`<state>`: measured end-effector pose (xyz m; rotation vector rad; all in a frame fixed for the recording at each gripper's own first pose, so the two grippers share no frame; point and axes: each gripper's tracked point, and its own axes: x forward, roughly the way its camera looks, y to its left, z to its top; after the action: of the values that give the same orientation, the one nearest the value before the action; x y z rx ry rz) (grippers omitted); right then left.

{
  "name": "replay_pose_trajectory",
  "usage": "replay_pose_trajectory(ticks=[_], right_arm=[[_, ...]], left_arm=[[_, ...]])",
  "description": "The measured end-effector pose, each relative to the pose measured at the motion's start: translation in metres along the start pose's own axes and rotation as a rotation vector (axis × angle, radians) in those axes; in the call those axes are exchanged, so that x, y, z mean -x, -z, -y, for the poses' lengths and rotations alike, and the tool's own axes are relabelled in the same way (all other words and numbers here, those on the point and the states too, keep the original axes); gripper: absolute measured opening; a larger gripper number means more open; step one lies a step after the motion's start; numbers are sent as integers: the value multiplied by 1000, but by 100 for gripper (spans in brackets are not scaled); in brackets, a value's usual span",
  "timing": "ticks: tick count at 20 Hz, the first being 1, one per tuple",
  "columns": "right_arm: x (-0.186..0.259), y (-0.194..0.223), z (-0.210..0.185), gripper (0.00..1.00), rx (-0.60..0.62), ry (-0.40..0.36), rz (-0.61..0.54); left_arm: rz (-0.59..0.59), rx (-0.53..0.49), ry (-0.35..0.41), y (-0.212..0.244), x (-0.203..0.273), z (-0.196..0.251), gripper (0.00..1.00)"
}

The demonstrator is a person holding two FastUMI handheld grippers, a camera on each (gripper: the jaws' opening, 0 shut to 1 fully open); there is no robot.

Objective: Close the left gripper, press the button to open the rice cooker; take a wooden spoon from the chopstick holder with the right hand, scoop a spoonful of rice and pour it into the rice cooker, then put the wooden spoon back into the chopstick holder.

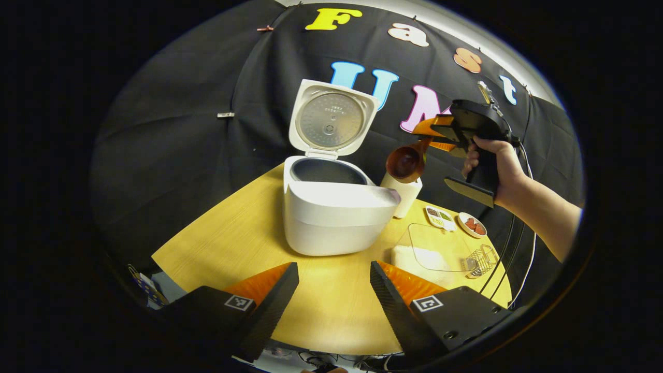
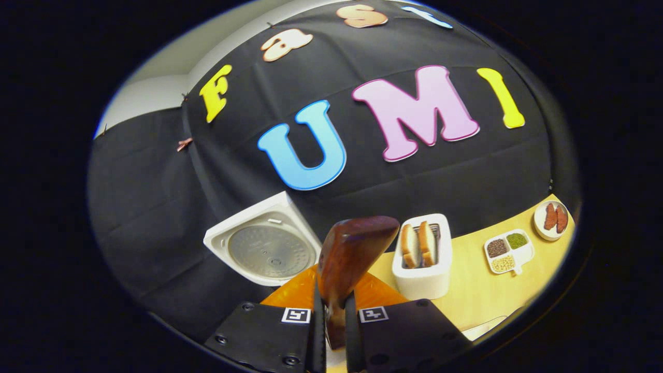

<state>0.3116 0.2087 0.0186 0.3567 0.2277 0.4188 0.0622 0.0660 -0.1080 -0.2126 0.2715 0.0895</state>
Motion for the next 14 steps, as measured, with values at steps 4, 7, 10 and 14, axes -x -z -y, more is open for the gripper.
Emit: replay_pose_trajectory(ticks=[4, 7, 10, 14], right_arm=[[40, -37, 72, 19, -37, 93, 47], [72, -59, 128, 19, -61, 167, 65], [106, -76, 179, 19, -65, 234, 86], [145, -86, 238, 19, -68, 310, 98]], left_arm=[[2, -23, 43, -4, -5, 39, 96], [1, -52, 66, -3, -8, 67, 96], [-8, -64, 87, -1, -10, 92, 95], [-13, -90, 107, 2, -14, 121, 95]])
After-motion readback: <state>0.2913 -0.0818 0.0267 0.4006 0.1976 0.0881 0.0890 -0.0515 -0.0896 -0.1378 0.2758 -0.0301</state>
